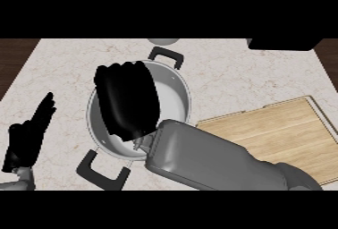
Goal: Pick the tomato from the tray and place it in the pot
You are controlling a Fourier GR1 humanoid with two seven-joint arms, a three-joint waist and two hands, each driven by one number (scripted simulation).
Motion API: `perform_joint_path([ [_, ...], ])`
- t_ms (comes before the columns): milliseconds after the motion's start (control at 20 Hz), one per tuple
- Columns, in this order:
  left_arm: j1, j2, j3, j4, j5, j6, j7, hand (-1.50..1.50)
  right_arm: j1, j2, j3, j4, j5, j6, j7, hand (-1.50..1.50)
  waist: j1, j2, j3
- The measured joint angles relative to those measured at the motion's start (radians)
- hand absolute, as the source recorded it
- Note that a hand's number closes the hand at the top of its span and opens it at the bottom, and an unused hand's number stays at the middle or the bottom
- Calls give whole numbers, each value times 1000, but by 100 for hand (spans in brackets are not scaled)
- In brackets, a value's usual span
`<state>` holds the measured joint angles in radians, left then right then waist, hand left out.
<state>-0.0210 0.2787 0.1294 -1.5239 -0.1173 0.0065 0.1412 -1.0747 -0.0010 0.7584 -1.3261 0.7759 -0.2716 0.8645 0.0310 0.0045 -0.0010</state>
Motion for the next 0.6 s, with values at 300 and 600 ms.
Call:
perform_joint_path([
  [300,3,-18,-13,-5,-17,7,-2,0,-80,1,-17,276,-106,-93,-153,150,11,4,0],
  [600,-11,-13,-14,-12,-14,-9,2,0,-127,1,-6,499,-214,-166,-292,-150,33,10,0],
])
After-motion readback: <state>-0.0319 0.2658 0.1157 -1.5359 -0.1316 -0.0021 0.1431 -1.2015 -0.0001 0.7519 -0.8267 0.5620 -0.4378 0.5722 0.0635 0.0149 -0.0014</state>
